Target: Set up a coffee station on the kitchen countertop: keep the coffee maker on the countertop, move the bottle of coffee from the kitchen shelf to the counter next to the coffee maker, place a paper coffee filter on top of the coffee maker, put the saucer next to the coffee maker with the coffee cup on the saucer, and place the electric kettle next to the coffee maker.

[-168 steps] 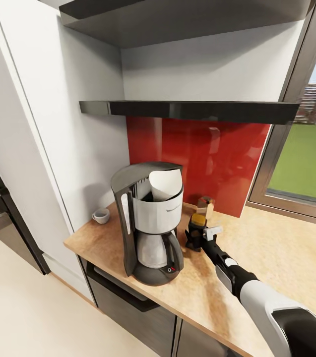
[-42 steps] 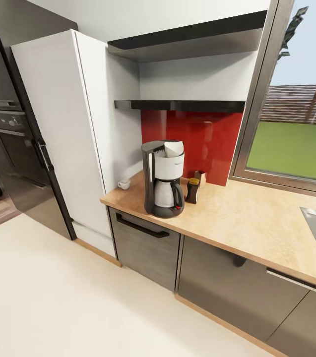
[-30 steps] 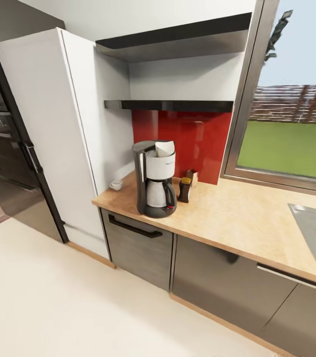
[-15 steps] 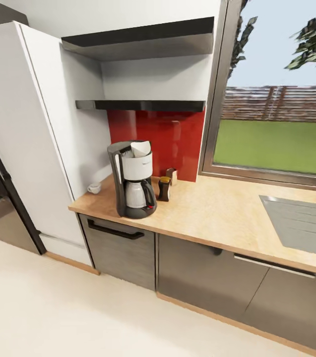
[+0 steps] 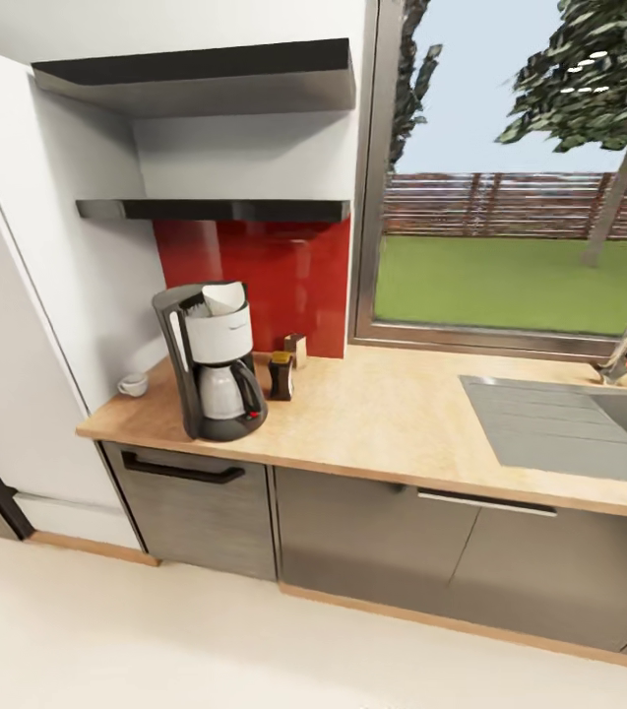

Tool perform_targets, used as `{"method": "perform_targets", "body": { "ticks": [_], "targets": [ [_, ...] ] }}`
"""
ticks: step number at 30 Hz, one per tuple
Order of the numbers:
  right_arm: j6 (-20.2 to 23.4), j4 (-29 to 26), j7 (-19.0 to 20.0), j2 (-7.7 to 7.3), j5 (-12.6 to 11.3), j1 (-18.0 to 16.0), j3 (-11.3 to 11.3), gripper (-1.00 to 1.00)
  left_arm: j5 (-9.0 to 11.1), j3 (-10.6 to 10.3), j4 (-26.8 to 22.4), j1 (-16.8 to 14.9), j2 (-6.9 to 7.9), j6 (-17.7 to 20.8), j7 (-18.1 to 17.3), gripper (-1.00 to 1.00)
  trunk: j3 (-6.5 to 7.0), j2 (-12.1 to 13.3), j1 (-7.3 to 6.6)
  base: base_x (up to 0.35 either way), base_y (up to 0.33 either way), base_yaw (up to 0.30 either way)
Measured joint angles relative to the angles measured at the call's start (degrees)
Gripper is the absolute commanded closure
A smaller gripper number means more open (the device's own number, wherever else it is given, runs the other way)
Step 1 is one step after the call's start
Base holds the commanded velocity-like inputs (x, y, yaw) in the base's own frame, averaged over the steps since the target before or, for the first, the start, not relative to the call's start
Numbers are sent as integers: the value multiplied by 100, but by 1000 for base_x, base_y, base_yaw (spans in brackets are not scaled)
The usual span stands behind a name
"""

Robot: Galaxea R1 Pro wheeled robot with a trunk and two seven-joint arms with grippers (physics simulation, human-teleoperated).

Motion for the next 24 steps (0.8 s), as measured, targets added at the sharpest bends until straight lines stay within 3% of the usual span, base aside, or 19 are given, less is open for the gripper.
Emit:
{"method": "perform_targets", "body": {
  "ticks": [7, 10, 18, 24],
  "targets": [
    [15, -1, -17, 2, 5, 0, 6, -100, -104, -255, 23, -6, -39, 57, 12, -100, 21, 0, 0, 0, 0, -290],
    [18, 9, -18, -24, 13, 0, 10, -100, -89, -237, 58, -3, -45, 42, 16, -100, 37, 0, 0, 0, 0, -229],
    [45, 12, -9, 79, 15, 0, 22, -100, -52, -213, 90, 43, -59, -14, 17, -100, 58, 0, 0, 0, 0, -276],
    [407, 14, 3, 136, 5, -3, 6, -100, -70, -223, 90, 43, -65, -28, 13, -100, 59, 0, 0, 0, 0, -291]
  ]
}}
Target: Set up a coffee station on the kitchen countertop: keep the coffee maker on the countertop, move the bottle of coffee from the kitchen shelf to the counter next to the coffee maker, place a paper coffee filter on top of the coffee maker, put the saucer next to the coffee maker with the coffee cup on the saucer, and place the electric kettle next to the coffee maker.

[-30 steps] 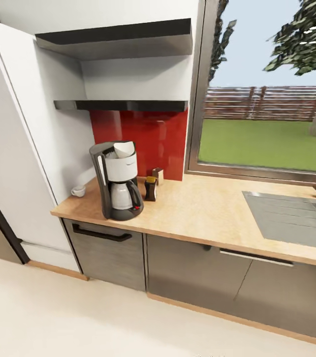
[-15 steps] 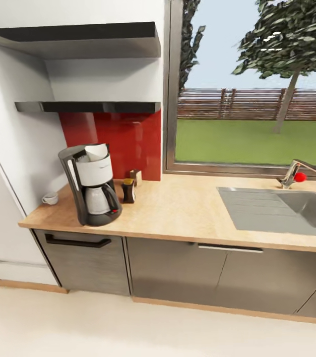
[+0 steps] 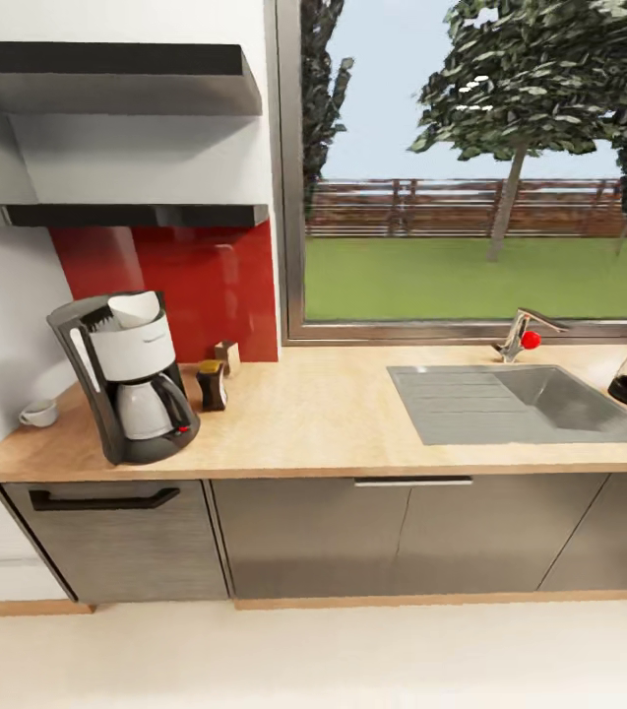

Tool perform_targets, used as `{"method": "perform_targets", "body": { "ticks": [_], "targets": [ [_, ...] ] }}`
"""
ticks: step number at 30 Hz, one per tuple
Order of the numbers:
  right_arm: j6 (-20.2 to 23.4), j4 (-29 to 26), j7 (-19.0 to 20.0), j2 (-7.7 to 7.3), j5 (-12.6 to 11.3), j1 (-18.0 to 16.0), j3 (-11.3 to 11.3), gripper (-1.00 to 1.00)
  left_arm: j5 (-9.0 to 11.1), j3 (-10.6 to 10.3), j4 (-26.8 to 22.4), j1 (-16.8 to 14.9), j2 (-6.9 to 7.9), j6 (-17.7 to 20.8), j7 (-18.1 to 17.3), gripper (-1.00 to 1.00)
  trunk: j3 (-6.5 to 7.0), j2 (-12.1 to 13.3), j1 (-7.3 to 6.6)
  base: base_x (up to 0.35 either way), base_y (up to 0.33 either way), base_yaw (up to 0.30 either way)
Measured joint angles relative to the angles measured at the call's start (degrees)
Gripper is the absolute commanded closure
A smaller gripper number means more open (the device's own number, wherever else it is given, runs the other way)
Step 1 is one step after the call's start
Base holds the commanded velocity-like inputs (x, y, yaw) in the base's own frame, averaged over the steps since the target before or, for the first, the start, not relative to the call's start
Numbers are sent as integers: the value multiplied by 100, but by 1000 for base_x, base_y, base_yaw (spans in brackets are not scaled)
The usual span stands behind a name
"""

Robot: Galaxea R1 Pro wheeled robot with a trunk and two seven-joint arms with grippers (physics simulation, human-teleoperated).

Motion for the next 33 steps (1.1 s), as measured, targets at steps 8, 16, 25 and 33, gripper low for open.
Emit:
{"method": "perform_targets", "body": {
  "ticks": [8, 16, 25, 33],
  "targets": [
    [64, 9, 11, 2, 2, 0, 5, -100, -16, -17, 0, -17, 2, 8, 3, -100, 0, -1, -3, 152, -47, -291],
    [66, 12, 12, 82, 2, -1, 5, -100, 10, -2, 8, 8, 31, 4, 6, -100, 0, -1, -3, 297, -167, -291],
    [66, 13, 10, 91, 2, -1, 5, -100, 21, 7, 9, 7, 27, 5, 6, -100, 1, 0, -3, 290, -198, -291],
    [65, 11, 4, 83, 3, -1, 0, -100, 21, 7, 9, 9, 19, 17, 14, -100, 1, 0, -2, 260, -211, -291]
  ]
}}
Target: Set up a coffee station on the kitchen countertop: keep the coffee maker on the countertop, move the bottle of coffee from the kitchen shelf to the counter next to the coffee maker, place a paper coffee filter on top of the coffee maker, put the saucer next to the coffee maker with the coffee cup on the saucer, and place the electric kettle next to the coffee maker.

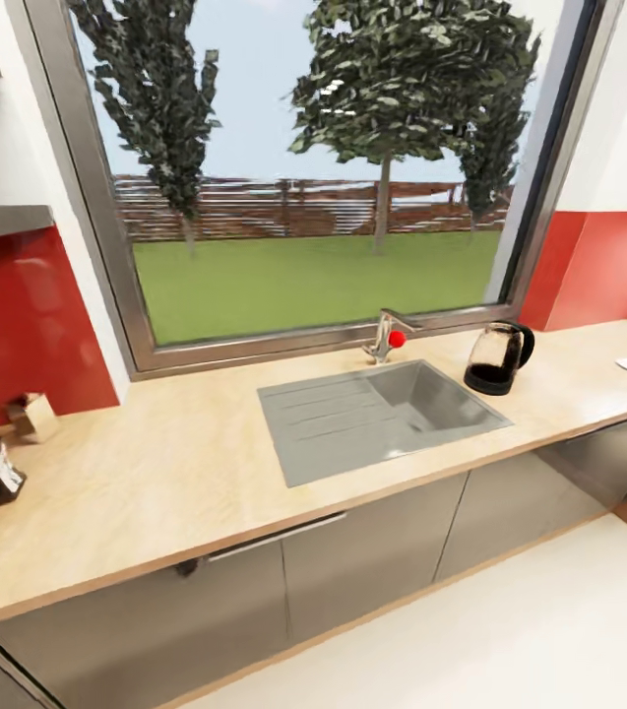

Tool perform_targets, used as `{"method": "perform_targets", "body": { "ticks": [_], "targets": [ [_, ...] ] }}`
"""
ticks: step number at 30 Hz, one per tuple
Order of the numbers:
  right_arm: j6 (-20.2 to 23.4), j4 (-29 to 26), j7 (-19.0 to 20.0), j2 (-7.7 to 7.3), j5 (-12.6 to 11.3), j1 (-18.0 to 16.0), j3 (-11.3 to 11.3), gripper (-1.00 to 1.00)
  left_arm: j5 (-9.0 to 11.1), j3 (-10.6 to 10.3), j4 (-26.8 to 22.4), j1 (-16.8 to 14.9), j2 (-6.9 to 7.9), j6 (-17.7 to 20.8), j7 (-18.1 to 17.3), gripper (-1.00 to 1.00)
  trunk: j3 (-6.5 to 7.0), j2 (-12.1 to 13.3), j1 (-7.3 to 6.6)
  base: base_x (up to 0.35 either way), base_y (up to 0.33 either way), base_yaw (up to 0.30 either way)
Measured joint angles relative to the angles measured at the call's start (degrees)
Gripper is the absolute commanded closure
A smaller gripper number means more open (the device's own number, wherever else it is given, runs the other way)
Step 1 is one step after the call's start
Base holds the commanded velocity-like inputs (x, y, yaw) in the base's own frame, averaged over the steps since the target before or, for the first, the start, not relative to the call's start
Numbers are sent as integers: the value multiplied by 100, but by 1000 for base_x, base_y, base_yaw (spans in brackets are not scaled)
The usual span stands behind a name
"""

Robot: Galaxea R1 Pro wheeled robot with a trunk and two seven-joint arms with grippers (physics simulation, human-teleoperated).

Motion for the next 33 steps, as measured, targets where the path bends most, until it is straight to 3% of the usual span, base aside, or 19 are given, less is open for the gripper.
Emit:
{"method": "perform_targets", "body": {
  "ticks": [8, 16, 33],
  "targets": [
    [0, 1, -1, 0, 6, 0, 3, -100, 0, 0, 3, -3, -13, 0, 0, -100, -1, -1, 0, 229, -235, -291],
    [0, 1, 4, 4, 6, -1, 5, -100, 0, 8, -2, -2, -16, 1, 0, -100, 0, -1, 0, 181, -273, -90],
    [0, 0, 7, -13, 6, 0, -3, -100, 0, 4, -1, -6, -21, -8, -7, -100, 2, -1, 0, 176, -276, -294]
  ]
}}
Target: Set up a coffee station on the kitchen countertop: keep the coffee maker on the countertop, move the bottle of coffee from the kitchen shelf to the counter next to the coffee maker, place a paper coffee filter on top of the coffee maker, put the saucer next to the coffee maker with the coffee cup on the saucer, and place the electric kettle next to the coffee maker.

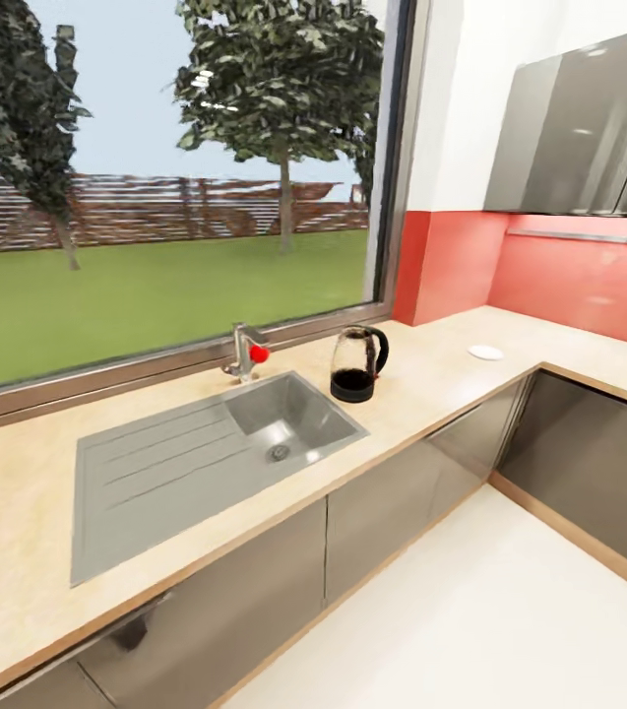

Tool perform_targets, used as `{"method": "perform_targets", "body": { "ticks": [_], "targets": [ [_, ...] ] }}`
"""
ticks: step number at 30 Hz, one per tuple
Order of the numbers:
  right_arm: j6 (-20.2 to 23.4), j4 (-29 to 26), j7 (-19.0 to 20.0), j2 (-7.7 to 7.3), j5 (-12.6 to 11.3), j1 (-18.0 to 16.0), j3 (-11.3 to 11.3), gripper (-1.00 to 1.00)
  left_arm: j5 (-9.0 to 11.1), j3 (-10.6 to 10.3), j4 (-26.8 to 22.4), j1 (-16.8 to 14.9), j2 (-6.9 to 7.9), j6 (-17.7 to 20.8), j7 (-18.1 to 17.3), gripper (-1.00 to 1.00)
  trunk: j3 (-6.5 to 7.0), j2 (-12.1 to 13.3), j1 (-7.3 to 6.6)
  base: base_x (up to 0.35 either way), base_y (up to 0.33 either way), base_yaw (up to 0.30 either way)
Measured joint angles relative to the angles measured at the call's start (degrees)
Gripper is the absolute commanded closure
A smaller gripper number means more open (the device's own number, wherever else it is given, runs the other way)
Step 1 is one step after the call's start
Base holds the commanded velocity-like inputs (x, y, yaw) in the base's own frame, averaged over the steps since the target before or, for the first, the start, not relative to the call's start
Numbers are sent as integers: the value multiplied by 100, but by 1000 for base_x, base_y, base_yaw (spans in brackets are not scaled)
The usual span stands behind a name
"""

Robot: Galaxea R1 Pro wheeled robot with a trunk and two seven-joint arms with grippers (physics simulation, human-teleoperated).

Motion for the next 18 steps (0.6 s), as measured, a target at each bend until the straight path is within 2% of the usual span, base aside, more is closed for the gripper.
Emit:
{"method": "perform_targets", "body": {
  "ticks": [18],
  "targets": [
    [0, 8, 0, -2, -1, 0, 1, -100, 2, 18, 0, -6, 5, 26, -1, -100, 0, 0, 1, 149, -288, -300]
  ]
}}
